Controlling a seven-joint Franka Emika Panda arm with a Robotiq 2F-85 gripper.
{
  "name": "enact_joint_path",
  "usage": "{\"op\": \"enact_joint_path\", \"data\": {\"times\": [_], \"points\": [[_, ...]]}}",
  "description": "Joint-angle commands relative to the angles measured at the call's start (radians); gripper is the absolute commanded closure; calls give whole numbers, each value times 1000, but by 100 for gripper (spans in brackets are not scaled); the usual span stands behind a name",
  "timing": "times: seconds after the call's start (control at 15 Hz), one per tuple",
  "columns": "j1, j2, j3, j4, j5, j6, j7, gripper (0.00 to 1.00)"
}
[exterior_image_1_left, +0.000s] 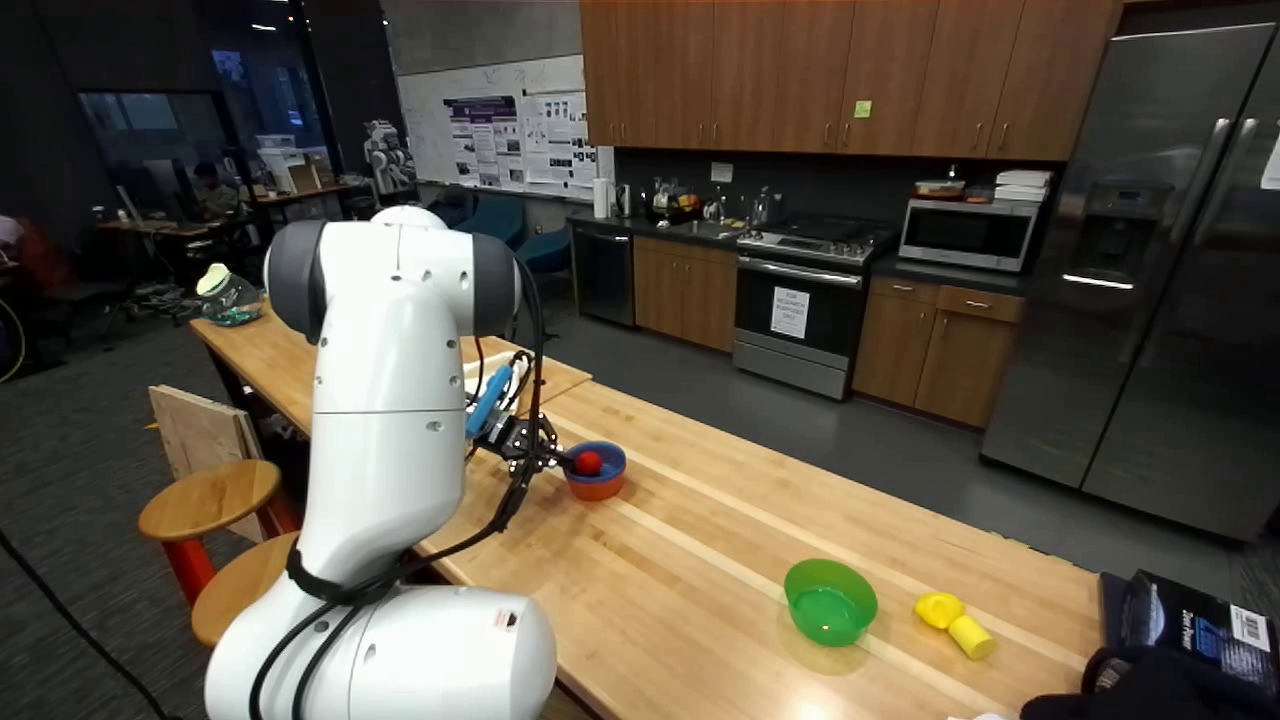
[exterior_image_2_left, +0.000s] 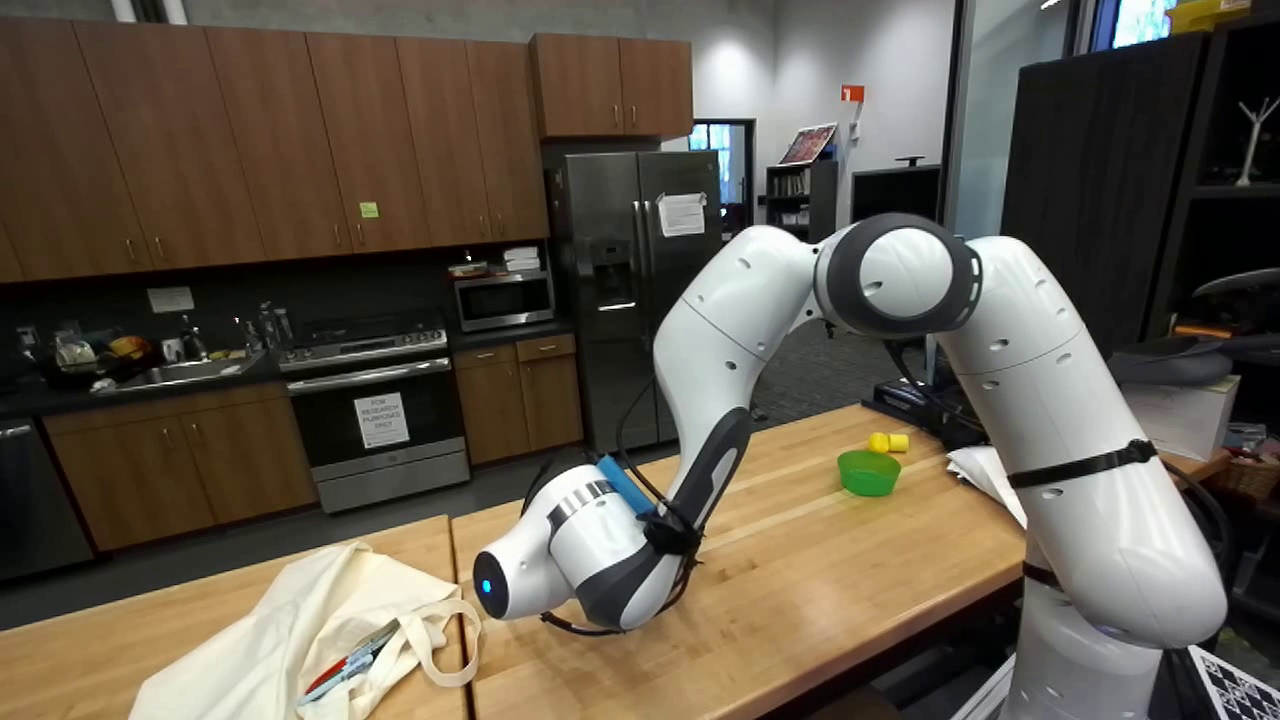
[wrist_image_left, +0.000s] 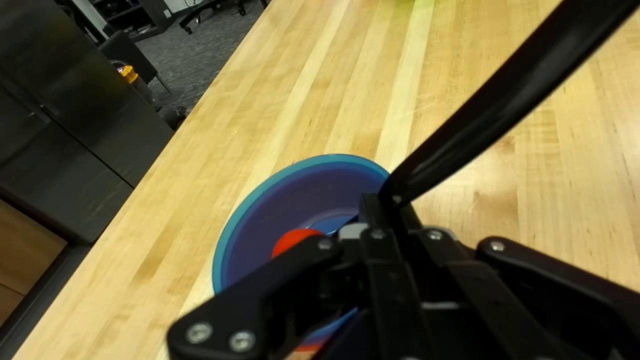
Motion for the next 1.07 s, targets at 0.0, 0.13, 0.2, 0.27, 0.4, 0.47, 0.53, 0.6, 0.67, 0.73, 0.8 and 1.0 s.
{"op": "enact_joint_path", "data": {"times": [0.0,0.13,0.2,0.27,0.4,0.47,0.53,0.6,0.67,0.73,0.8,1.0], "points": [[5,-26,4,-25,4,-14,30,98],[6,-30,7,-29,6,-18,41,98],[6,-32,8,-30,7,-20,47,98],[7,-35,8,-33,6,-22,53,98],[10,-39,9,-36,8,-28,64,98],[11,-41,10,-37,8,-31,71,98],[13,-43,11,-38,9,-36,76,98],[14,-47,12,-40,9,-41,81,98],[15,-50,14,-42,9,-44,87,98],[17,-54,15,-45,10,-47,95,98],[17,-56,17,-46,10,-51,99,98],[19,-69,22,-56,11,-58,114,98]]}}
